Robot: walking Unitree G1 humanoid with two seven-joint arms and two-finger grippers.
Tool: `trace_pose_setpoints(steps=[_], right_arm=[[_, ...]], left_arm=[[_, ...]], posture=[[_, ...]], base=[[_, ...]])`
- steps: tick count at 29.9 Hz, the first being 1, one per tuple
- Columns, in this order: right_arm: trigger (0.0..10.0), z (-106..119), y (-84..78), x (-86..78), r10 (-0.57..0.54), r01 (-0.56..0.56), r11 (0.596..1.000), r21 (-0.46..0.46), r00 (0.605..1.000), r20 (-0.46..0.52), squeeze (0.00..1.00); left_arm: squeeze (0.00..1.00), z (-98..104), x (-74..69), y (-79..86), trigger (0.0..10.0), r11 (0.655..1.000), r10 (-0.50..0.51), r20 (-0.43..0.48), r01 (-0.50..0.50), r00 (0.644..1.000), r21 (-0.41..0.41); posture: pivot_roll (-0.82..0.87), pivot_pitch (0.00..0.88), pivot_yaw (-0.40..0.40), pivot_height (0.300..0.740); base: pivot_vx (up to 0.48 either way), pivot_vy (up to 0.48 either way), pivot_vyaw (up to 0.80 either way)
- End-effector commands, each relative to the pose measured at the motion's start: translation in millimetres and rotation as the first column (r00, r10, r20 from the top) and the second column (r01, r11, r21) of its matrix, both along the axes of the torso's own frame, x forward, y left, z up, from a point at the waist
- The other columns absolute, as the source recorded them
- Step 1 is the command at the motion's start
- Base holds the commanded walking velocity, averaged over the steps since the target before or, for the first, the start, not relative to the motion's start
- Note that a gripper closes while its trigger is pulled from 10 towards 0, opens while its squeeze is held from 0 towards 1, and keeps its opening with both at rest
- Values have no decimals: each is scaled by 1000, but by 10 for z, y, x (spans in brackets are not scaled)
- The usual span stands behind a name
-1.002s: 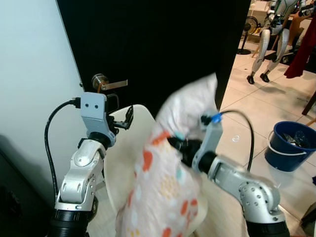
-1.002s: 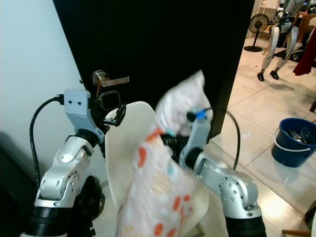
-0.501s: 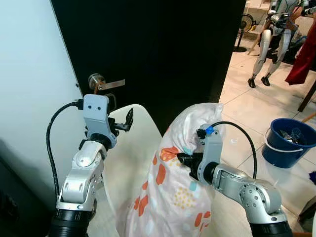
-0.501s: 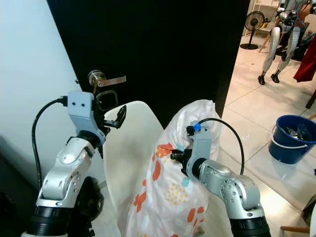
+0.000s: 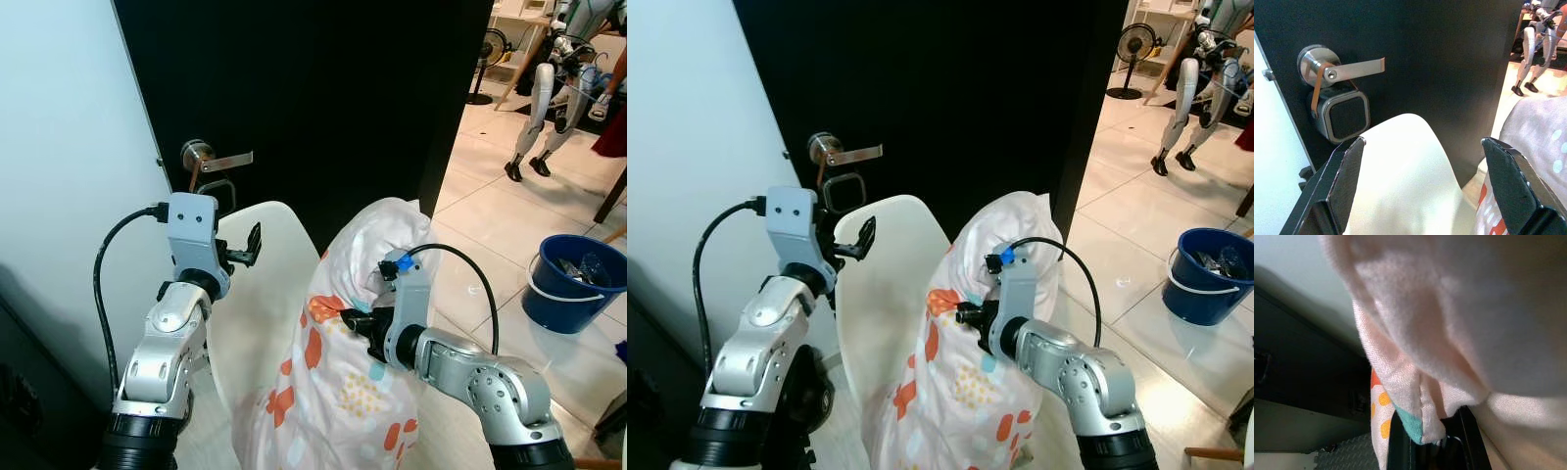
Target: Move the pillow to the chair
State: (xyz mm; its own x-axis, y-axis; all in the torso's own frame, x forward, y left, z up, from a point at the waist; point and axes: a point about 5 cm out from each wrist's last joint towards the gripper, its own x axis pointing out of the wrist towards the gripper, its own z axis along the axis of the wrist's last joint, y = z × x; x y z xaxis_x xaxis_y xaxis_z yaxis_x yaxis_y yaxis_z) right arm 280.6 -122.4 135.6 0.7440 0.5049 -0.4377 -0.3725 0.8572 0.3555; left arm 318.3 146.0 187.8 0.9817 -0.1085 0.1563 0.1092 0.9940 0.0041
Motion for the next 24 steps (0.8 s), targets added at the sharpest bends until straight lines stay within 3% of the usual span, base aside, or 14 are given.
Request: trace_pose_setpoints(steps=[1,11,24], right_arm=[[10000,-60,41,-18,24,-24,1000,2,999,-35,0],[10000,-88,37,-14,32,-34,999,-35,998,-45,0],[10000,-86,57,-35,43,-44,999,-3,998,-47,0]], left_arm=[[0,-23,12,28,10000,1000,14,-21,-14,1000,13],[0,-35,23,19,10000,1000,19,-32,-18,999,15],[0,-32,23,10,10000,999,27,-34,-26,999,34]], posture=[[-94,12,37,655],[-94,13,37,645],[-93,13,36,625]], base=[[0,0,0],[0,0,0],[0,0,0]])
